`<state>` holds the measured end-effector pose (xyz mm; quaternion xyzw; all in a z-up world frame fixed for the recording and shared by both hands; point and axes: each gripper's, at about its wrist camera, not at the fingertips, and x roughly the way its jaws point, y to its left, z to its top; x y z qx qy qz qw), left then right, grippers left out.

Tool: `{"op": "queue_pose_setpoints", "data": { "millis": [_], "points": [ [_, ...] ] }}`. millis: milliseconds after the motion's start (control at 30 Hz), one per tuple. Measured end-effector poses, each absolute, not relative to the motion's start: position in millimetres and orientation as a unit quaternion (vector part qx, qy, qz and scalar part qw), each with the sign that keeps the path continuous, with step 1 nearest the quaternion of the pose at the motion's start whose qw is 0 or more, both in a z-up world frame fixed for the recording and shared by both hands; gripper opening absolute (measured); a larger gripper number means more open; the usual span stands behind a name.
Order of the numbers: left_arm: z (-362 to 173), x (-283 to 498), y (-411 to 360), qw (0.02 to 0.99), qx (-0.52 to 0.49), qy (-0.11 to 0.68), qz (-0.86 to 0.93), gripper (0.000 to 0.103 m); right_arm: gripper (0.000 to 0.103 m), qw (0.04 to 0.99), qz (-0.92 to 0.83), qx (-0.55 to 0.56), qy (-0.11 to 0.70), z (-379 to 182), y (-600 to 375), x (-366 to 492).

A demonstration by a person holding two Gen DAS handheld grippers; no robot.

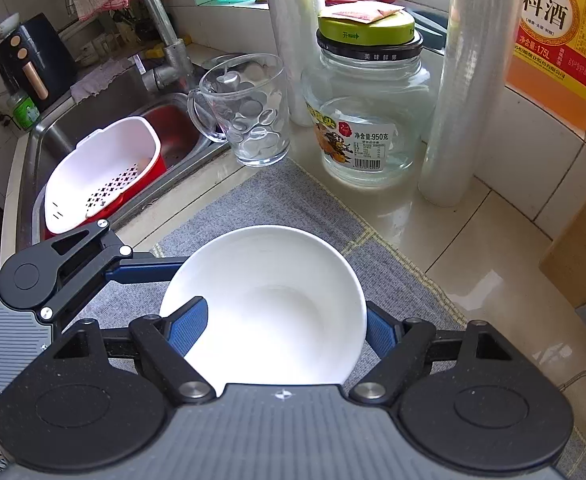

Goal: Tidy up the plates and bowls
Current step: 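Lift the white bowl with the right tool and carry it to the bowl stack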

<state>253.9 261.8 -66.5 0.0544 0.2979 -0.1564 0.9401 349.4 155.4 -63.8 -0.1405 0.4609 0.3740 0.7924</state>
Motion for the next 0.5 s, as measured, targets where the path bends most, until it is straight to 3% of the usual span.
{"op": "queue_pose_setpoints", "data": {
  "millis": [500],
  "points": [
    [-44.6, 208.7, 236.3, 0.939, 0.064, 0.295, -0.166, 0.093, 0.086, 0.800, 0.378, -0.126, 0.449, -40.0, 123.7, 300.0]
  ]
}}
